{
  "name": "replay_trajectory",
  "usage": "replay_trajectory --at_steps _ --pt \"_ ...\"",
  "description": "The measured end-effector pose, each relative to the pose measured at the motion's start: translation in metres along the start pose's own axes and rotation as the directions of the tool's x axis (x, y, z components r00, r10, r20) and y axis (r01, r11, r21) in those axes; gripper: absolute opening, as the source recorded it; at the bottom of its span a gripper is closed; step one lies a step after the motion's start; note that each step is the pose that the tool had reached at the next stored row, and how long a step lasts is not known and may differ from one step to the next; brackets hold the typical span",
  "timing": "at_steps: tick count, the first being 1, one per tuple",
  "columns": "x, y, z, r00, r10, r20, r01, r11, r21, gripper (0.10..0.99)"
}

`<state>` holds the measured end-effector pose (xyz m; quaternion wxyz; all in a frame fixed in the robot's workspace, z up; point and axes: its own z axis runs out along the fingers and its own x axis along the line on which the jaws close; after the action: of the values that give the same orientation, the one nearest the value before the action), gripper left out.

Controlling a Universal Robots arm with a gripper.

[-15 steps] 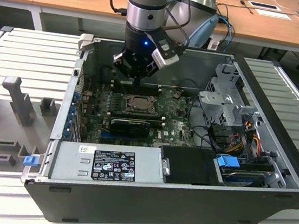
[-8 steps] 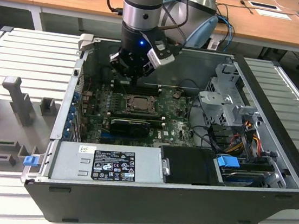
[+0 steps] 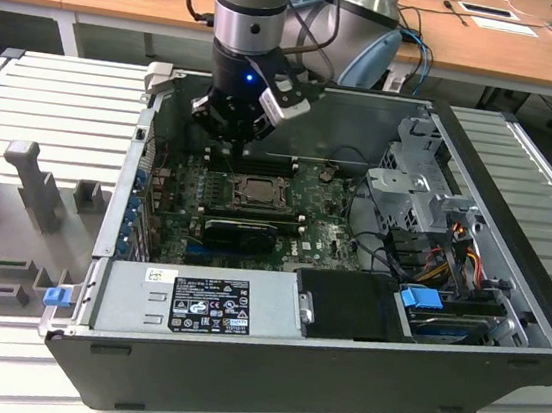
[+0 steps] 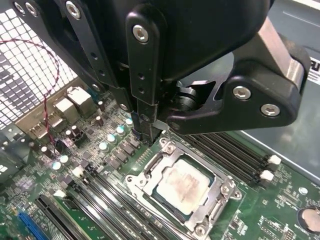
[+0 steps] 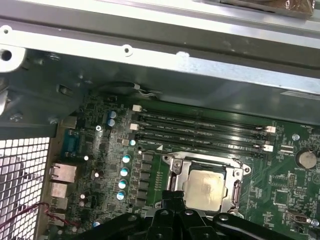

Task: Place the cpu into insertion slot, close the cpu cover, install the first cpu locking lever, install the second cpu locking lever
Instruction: 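Install the first cpu locking lever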

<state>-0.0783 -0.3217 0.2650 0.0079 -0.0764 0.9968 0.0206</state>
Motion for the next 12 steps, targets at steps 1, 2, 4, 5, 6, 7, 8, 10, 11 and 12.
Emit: replay_trajectory --at_steps 1,2,4,5,6,7,8,10,11,12 --pt "0.0003 0.0001 0.0000 1.0000 0.000 0.0000 0.000 1.0000 0.000 0.106" --pt "0.0004 0.0001 -0.0001 1.0000 0.000 -0.0002 0.000 1.0000 0.000 0.106" --pt "0.0012 0.0002 0.0000 1.0000 0.000 -0.0001 0.000 1.0000 0.000 0.106" --pt "0.0018 0.0002 0.0000 1.0000 0.000 -0.0001 0.000 1.0000 0.000 0.106" --pt "0.0026 0.0003 -0.0001 1.0000 0.000 -0.0001 0.000 1.0000 0.000 0.106" --pt "0.0038 0.0005 -0.0001 1.0000 0.000 -0.0002 0.000 1.0000 0.000 0.106" --pt "0.0063 0.0009 -0.0001 1.0000 0.000 -0.0002 0.000 1.0000 0.000 0.106" --pt "0.0100 0.0015 0.0000 1.0000 0.000 -0.0001 0.000 1.0000 0.000 0.106" --pt "0.0109 0.0017 0.0002 1.0000 0.002 0.0001 -0.002 1.0000 0.000 0.106" --pt "0.0109 0.0017 0.0002 0.9999 0.010 0.0002 -0.010 0.9999 0.000 0.106"
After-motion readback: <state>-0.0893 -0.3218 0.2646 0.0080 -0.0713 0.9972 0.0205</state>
